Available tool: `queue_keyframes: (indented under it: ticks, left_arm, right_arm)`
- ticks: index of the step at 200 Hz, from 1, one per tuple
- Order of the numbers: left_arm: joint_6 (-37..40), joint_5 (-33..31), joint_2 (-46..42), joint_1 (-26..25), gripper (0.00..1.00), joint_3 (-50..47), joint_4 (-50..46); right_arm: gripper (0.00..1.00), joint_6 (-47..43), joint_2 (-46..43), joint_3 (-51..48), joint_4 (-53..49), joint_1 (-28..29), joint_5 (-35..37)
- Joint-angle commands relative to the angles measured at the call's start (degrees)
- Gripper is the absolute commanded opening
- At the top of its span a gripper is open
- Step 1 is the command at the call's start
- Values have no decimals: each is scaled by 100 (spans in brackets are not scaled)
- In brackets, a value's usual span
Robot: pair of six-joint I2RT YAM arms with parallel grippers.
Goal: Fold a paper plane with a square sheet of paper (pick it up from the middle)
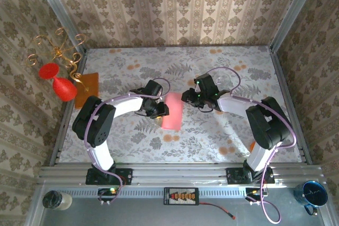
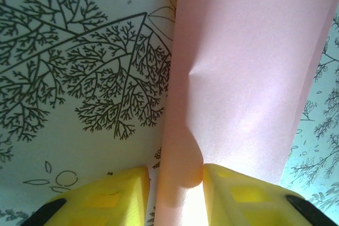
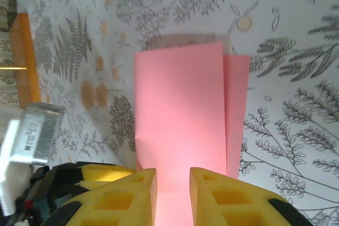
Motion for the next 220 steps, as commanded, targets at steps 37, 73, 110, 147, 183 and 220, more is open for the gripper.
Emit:
queue_keyframes:
  ticks: [37, 73, 110, 147, 183, 220]
  left_arm:
    - [658, 238, 271, 57, 30, 65, -369]
    - [710, 218, 450, 57, 31, 158, -434]
    - [766, 36, 743, -3, 32, 325, -709]
    - [828, -156, 1004, -83, 32, 394, -860]
    - [1037, -279, 1132, -178, 34, 488, -982]
    - [1096, -344, 1186, -216, 35, 510, -1028]
  right_arm:
    - [24, -213, 11, -75, -407, -28, 170]
    - [24, -184, -11, -74, -381, -26, 160]
    - [24, -209, -53, -73, -390, -37, 195]
    - [24, -210, -67, -107, -380, -52, 227]
    - [24, -210, -65, -129, -364, -73, 231]
    - [24, -210, -69, -158, -349, -90, 239]
